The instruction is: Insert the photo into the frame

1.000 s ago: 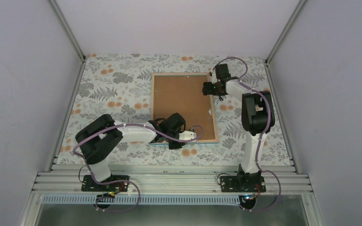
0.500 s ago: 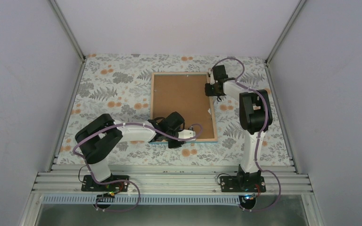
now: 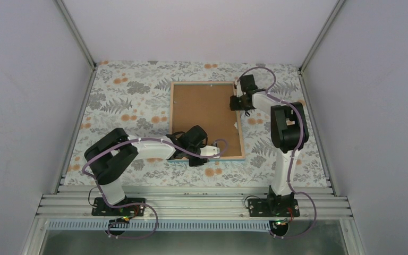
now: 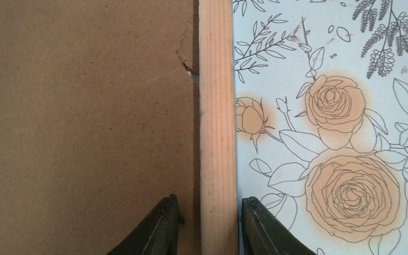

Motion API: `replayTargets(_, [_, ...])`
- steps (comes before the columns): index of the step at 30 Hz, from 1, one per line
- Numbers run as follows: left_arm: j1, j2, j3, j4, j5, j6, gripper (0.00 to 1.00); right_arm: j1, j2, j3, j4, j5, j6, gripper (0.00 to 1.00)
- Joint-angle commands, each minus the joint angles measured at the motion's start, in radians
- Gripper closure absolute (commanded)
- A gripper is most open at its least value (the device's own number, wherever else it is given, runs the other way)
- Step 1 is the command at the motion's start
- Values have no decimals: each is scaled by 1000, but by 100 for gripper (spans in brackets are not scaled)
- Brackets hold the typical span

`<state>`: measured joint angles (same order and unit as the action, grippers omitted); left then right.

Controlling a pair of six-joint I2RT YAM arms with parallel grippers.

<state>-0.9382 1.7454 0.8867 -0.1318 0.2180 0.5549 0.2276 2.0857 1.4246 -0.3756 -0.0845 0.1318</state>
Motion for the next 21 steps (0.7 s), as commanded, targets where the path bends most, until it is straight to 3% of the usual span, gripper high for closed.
replayTargets(1, [5,11,-11,-28,-42,5,67,-4,-85,-18,-32,-81,-7,43])
replayTargets(6, [-10,42,-6,-22,-76,-4,68,-24,-168,-58,-32,-154,-10,29])
replayTargets(8, [-13,44,-2,-26,-86,-12,73,-41,-203,-84,-39,-202,-14,25])
replayTargets(13, [-4,-18,37,-79,-21,-47,88,-106,-280,-178,-64,-416,-51,1])
replayTargets(17, [2,-93,70,-111,35,-73,97,-200,-303,-261,-76,-607,-47,0])
replayTargets(21, [12,-171,70,-112,64,-78,98,-294,-312,-358,-9,-818,35,0])
